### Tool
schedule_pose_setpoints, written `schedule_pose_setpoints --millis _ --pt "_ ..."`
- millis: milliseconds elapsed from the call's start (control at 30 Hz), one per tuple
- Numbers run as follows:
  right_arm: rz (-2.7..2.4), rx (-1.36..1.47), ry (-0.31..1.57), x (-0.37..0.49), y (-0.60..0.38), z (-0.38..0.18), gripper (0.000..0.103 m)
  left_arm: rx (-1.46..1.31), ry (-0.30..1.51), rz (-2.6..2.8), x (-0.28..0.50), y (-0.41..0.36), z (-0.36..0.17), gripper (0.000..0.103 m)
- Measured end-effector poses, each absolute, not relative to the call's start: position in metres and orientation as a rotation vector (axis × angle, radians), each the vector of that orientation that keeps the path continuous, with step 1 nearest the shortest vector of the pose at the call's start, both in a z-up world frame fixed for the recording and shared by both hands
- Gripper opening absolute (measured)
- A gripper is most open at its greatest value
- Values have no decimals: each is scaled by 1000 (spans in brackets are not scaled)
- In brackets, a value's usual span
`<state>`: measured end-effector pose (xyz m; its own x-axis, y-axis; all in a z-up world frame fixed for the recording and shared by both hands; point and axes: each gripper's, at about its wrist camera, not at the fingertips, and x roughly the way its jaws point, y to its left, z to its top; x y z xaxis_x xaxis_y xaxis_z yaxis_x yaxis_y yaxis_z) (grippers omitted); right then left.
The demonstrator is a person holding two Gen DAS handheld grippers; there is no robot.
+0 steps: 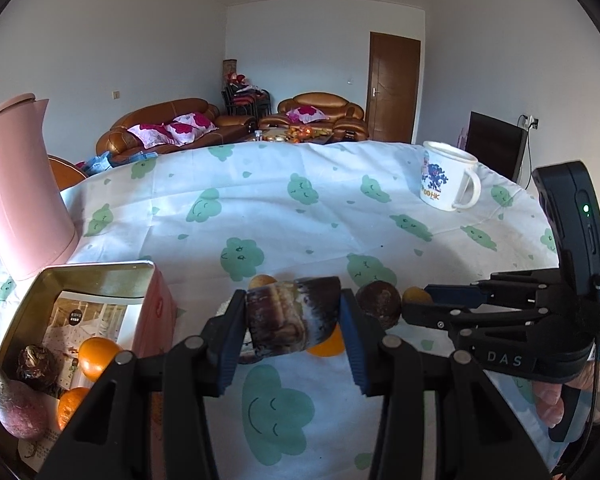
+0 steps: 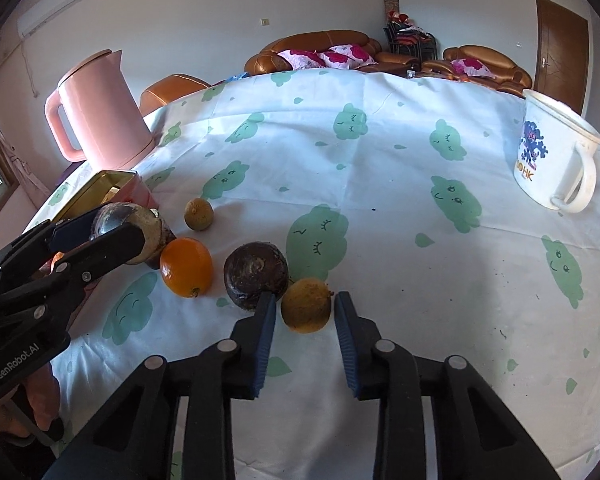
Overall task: Organize fruits
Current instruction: 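Grasp the small yellow-brown round fruit with the right gripper while the left holds the yam, then lift the yam piece and yellow-brown fruit and carry both toward the tin box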
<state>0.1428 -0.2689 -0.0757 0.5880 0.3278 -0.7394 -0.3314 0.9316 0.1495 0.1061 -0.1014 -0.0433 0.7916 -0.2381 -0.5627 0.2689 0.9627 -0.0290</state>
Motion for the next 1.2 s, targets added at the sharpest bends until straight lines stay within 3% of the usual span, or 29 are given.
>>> schedule_pose_setpoints --millis 1200 --pt "361 -79 553 96 -266 -40 27 53 477 -256 88 -98 -33 47"
